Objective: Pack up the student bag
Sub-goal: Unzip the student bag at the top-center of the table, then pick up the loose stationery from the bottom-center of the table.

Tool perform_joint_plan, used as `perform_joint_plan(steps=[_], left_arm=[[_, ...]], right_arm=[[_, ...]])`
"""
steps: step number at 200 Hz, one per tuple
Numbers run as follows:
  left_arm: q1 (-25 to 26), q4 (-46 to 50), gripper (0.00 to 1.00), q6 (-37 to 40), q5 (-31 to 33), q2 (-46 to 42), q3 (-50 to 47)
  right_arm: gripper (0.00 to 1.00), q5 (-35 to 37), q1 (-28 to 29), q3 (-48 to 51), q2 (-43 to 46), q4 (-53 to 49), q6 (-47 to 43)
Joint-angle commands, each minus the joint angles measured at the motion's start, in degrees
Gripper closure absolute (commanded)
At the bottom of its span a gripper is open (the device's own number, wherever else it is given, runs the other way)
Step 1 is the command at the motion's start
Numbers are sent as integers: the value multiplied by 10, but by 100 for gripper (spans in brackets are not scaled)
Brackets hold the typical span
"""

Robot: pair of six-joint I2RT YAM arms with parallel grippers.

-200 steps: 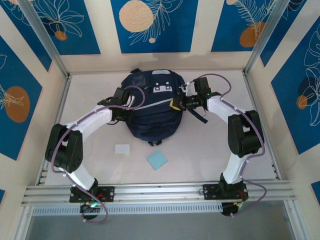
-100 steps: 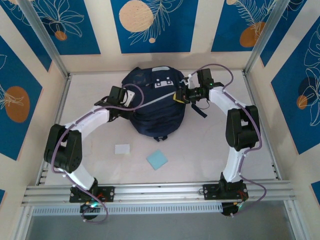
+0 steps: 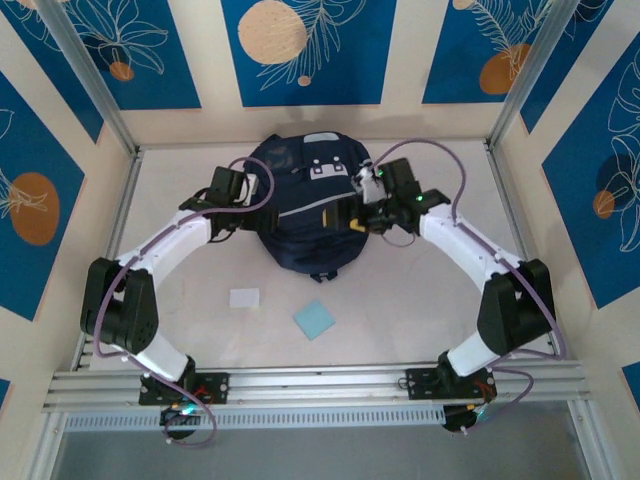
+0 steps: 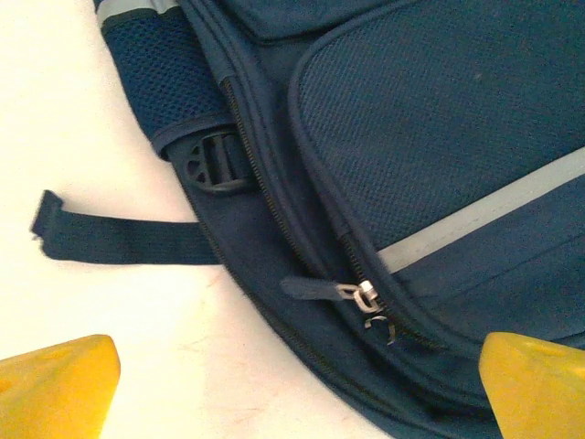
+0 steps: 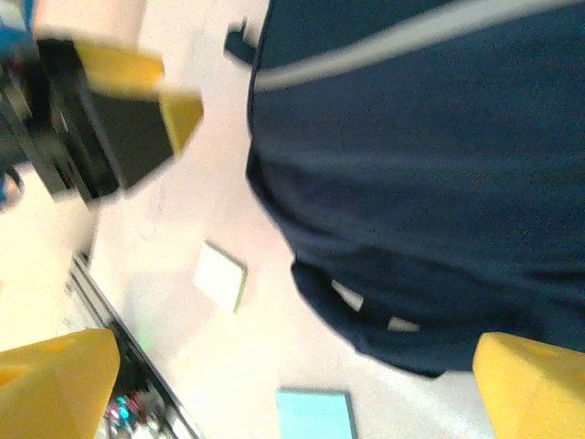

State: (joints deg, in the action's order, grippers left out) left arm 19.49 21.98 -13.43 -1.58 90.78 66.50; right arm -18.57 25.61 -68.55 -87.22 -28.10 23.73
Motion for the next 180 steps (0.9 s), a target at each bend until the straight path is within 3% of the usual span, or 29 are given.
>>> perform_joint_plan(steps=[1, 55, 82, 180], left_arm=[[-11, -33, 0, -54, -58, -11, 13], [-17, -43, 0, -84, -102, -12, 4], [-17, -57, 0, -93, -115, -26, -17], [-17, -39, 0, -79, -98, -56, -46]], right_arm=[[1, 72, 67, 39, 19, -45, -44], [1, 230, 238, 60, -20, -70, -78], [1, 299, 296, 46, -67, -95, -89], [1, 369, 392, 23, -179, -108, -24]])
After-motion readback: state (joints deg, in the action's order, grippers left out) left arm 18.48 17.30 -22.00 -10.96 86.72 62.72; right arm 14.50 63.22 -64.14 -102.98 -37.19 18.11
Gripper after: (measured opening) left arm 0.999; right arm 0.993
